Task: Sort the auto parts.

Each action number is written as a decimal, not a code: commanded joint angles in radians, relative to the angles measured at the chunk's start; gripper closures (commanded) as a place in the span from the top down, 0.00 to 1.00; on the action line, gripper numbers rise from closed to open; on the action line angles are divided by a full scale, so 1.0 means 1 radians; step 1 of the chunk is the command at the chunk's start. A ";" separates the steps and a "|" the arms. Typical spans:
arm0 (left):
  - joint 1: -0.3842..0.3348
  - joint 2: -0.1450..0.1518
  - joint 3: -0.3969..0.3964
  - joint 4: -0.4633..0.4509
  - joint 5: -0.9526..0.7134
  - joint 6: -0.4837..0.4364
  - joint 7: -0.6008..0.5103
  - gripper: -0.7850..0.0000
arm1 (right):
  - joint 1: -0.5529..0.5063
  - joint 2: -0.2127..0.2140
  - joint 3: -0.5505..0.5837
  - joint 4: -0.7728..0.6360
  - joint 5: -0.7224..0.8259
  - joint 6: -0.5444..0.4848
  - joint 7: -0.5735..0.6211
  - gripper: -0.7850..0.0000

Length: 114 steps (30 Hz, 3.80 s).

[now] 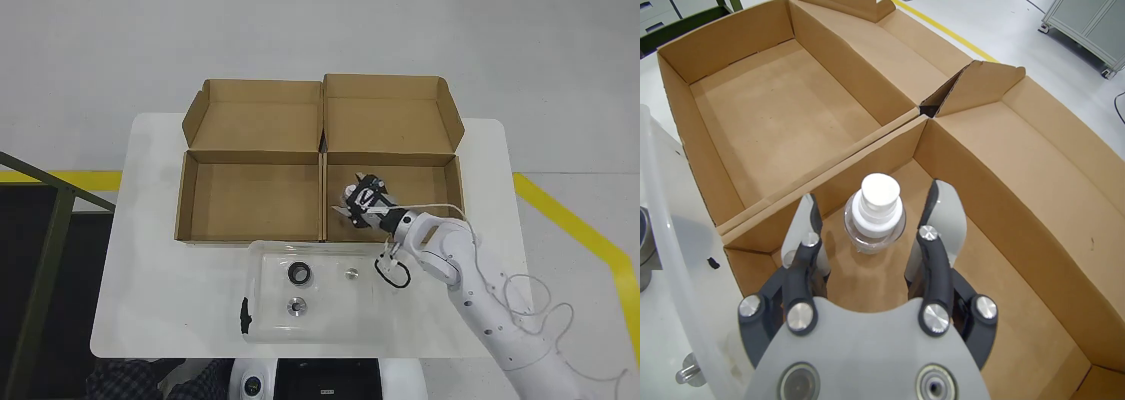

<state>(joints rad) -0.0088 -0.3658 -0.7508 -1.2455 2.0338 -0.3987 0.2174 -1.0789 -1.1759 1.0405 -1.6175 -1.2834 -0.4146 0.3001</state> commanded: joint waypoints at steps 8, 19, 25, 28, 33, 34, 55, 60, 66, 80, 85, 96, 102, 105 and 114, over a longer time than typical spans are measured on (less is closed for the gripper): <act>0.000 0.000 0.000 0.000 0.000 0.000 0.000 1.00 | -0.094 0.023 0.086 -0.224 -0.051 -0.023 0.069 1.00; 0.000 0.000 0.000 0.000 0.000 0.000 0.000 1.00 | -0.292 0.057 0.133 -0.520 -0.096 -0.195 0.181 1.00; 0.000 0.000 0.000 0.000 0.000 0.000 0.000 1.00 | -0.379 0.071 0.131 -0.571 -0.161 -0.254 0.165 1.00; 0.000 0.000 0.000 0.000 0.000 0.000 0.000 1.00 | -0.409 0.076 0.124 -0.574 -0.199 -0.280 0.161 1.00; 0.000 0.000 0.000 0.000 0.000 0.000 0.000 1.00 | -0.436 0.085 0.109 -0.573 -0.293 -0.315 0.182 1.00; 0.000 0.000 0.000 0.000 0.000 0.000 0.000 1.00 | -0.443 0.086 0.102 -0.569 -0.302 -0.320 0.179 1.00; 0.000 0.000 0.000 0.000 0.000 0.000 0.000 1.00 | -0.401 0.081 0.012 -0.462 -0.368 -0.285 0.307 1.00; 0.000 0.000 0.000 0.000 0.000 0.000 0.000 1.00 | -0.381 0.078 -0.003 -0.445 -0.364 -0.274 0.341 0.95; 0.000 0.000 0.000 0.000 0.000 0.000 0.000 1.00 | -0.361 0.073 -0.021 -0.424 -0.366 -0.256 0.373 0.70; 0.000 0.000 0.000 0.000 0.000 0.000 0.000 1.00 | -0.325 0.064 -0.059 -0.397 -0.389 -0.218 0.415 0.35; 0.000 0.000 0.000 0.000 0.000 0.000 0.000 1.00 | -0.317 0.061 -0.067 -0.393 -0.392 -0.212 0.419 0.05; 0.000 0.000 0.000 0.000 0.000 0.000 0.000 1.00 | -0.336 0.066 -0.054 -0.446 -0.365 -0.232 0.330 0.00; 0.000 0.000 0.000 0.000 0.000 0.000 0.000 1.00 | -0.372 0.075 -0.009 -0.492 -0.341 -0.227 0.204 0.00; 0.000 0.000 0.000 0.000 0.000 0.000 0.000 1.00 | -0.396 0.081 0.022 -0.510 -0.324 -0.223 0.118 0.00; 0.000 0.000 0.000 0.000 0.000 0.000 0.000 1.00 | -0.468 0.096 0.141 -0.507 -0.218 -0.209 -0.143 0.00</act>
<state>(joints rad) -0.0088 -0.3658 -0.7508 -1.2455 2.0338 -0.3987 0.2174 -1.5414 -1.0810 1.1677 -2.1309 -1.5232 -0.6219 0.1873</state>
